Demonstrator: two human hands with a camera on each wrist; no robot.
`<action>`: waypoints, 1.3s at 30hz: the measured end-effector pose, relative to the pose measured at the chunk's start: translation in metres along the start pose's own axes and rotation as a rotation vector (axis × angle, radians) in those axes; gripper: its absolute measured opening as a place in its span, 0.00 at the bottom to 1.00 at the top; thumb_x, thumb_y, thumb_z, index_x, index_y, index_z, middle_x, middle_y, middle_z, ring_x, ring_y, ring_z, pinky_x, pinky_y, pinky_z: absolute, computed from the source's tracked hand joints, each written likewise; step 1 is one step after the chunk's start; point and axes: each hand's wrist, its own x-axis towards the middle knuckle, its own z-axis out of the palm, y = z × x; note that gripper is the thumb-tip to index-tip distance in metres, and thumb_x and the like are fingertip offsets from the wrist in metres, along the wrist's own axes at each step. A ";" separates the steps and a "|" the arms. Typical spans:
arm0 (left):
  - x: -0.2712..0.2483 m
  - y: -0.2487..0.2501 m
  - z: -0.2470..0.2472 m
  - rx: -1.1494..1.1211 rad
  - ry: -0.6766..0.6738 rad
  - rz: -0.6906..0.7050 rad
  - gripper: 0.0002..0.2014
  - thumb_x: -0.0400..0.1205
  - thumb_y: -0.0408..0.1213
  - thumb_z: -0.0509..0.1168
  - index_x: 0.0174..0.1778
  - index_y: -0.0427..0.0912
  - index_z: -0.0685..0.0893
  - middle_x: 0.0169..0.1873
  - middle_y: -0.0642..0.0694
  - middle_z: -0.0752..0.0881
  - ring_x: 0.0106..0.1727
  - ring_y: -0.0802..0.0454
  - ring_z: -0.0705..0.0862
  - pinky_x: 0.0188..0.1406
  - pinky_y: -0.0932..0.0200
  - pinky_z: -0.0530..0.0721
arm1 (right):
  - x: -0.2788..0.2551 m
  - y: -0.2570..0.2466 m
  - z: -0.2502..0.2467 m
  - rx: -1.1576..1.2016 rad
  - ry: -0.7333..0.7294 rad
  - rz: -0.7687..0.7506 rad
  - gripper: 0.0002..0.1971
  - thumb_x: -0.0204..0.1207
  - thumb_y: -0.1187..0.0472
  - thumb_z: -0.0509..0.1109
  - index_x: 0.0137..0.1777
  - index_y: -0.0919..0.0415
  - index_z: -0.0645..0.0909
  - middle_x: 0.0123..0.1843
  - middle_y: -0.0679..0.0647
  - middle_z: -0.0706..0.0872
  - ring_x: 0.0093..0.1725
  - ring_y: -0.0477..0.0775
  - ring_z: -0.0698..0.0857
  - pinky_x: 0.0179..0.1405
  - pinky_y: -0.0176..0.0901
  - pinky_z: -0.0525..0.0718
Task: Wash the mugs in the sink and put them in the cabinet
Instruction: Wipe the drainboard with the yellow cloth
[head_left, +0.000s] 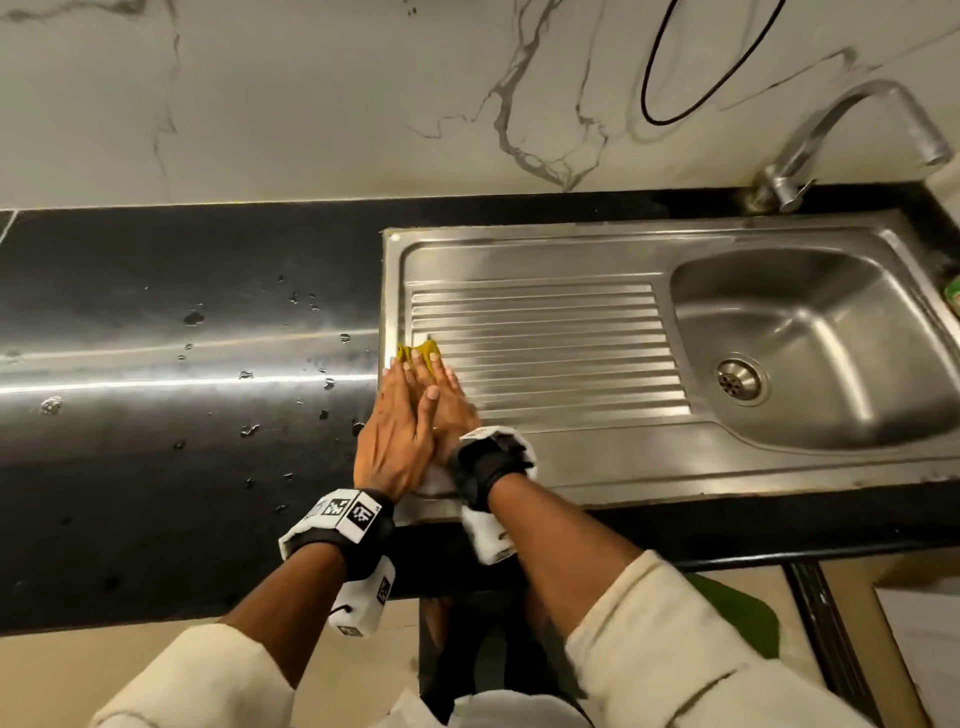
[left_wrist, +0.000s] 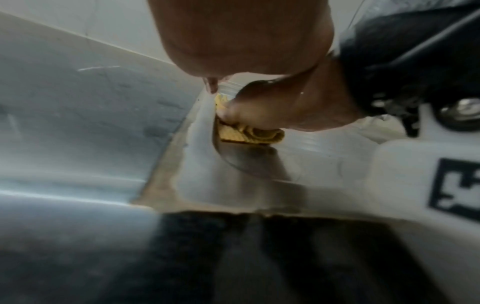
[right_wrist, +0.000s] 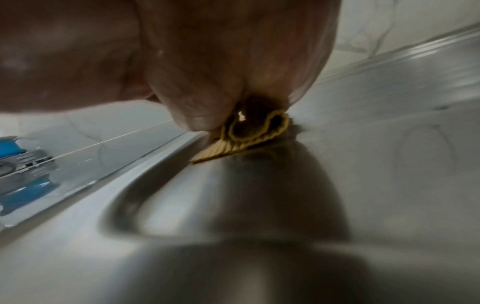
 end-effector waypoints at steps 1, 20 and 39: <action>0.000 -0.001 -0.003 0.006 -0.010 -0.011 0.36 0.87 0.63 0.42 0.88 0.45 0.48 0.86 0.46 0.53 0.86 0.53 0.53 0.84 0.53 0.55 | -0.005 0.011 -0.006 -0.032 -0.001 -0.017 0.31 0.86 0.51 0.47 0.87 0.54 0.44 0.88 0.51 0.41 0.86 0.54 0.39 0.85 0.57 0.39; -0.001 0.023 0.052 0.264 -0.241 0.021 0.41 0.88 0.60 0.45 0.86 0.34 0.41 0.86 0.36 0.40 0.87 0.44 0.39 0.86 0.49 0.38 | -0.112 0.112 -0.002 -0.204 0.138 0.282 0.36 0.85 0.47 0.54 0.86 0.62 0.47 0.87 0.61 0.41 0.86 0.64 0.41 0.84 0.63 0.42; -0.006 0.057 0.086 0.057 -0.137 0.030 0.45 0.81 0.67 0.33 0.87 0.37 0.49 0.87 0.43 0.48 0.87 0.53 0.43 0.87 0.54 0.43 | -0.105 0.087 -0.037 -0.217 0.012 0.515 0.31 0.82 0.65 0.51 0.81 0.80 0.48 0.82 0.80 0.51 0.82 0.81 0.51 0.79 0.75 0.47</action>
